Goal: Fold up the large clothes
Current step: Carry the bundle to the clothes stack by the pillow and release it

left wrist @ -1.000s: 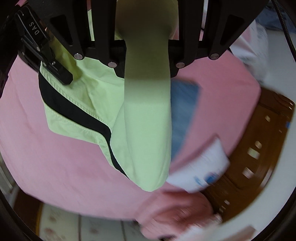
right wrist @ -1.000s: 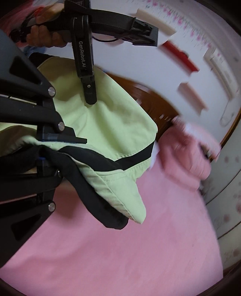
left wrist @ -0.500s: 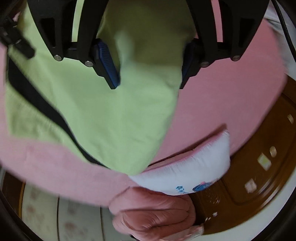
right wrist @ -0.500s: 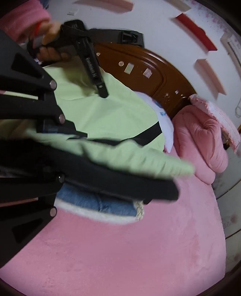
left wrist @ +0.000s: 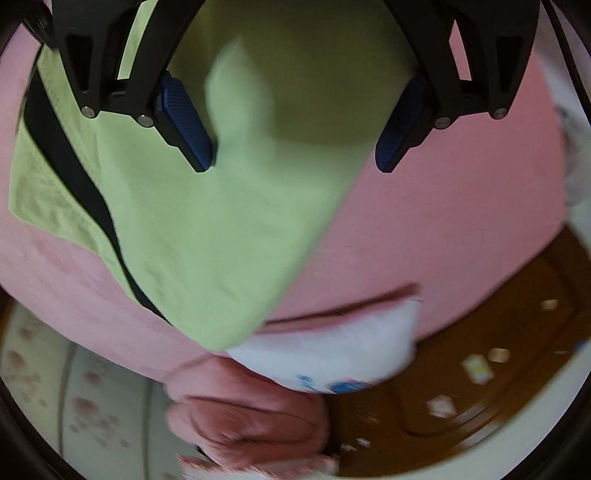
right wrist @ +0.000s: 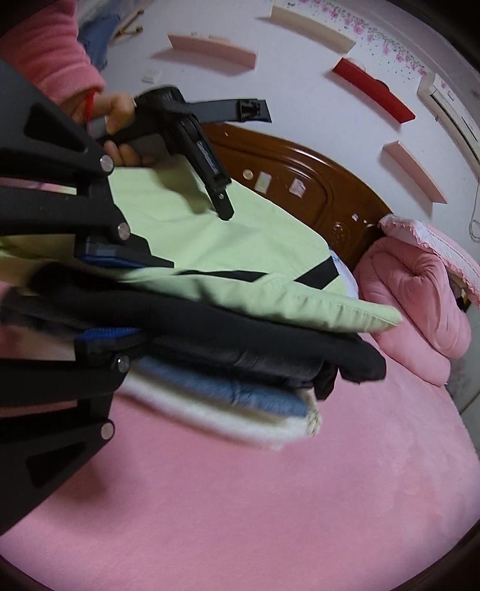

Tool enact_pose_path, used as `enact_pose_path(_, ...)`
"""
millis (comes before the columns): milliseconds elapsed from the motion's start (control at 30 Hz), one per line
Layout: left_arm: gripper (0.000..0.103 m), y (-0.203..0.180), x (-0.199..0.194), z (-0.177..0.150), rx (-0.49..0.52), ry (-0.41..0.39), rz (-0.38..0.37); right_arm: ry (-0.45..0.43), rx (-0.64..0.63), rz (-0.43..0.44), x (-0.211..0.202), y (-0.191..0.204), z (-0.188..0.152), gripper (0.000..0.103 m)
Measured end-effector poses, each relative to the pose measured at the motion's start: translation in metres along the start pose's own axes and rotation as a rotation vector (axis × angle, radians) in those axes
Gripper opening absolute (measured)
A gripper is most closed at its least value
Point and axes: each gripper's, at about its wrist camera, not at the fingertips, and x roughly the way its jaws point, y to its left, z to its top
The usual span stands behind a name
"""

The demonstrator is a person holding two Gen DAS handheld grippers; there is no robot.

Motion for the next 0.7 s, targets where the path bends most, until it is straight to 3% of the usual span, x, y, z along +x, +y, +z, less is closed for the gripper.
enact_pose_path(33,0.089,-0.005,-0.011,-0.007,-0.005,-0.009,0.068,0.024,-0.004,-0.089,-0.012,-0.001,-0.006,0.077)
enact_pose_path(67,0.089,-0.011,-0.021,-0.012,0.007,-0.007,0.109,0.034,-0.007,-0.16,-0.026,-0.003,-0.014,0.085)
enact_pose_path(133,0.089,-0.033,-0.051,-0.03,0.07,-0.005,0.243,0.038,-0.025,-0.199,-0.054,-0.01,-0.032,0.086)
enact_pose_path(200,0.095,-0.053,-0.081,-0.058,0.1,0.015,0.282,0.063,-0.04,-0.302,-0.091,-0.021,-0.062,0.086)
enact_pose_path(367,0.095,-0.103,-0.155,-0.171,0.117,0.188,0.162,0.087,0.062,-0.484,-0.202,-0.052,-0.144,0.087)
enact_pose_path(500,0.095,-0.145,-0.222,-0.269,0.167,0.237,0.119,0.065,0.142,-0.554,-0.295,-0.069,-0.204,0.092)
enact_pose_path(700,0.095,-0.219,-0.329,-0.408,0.234,0.427,-0.036,0.127,0.084,-0.842,-0.425,-0.077,-0.285,0.097)
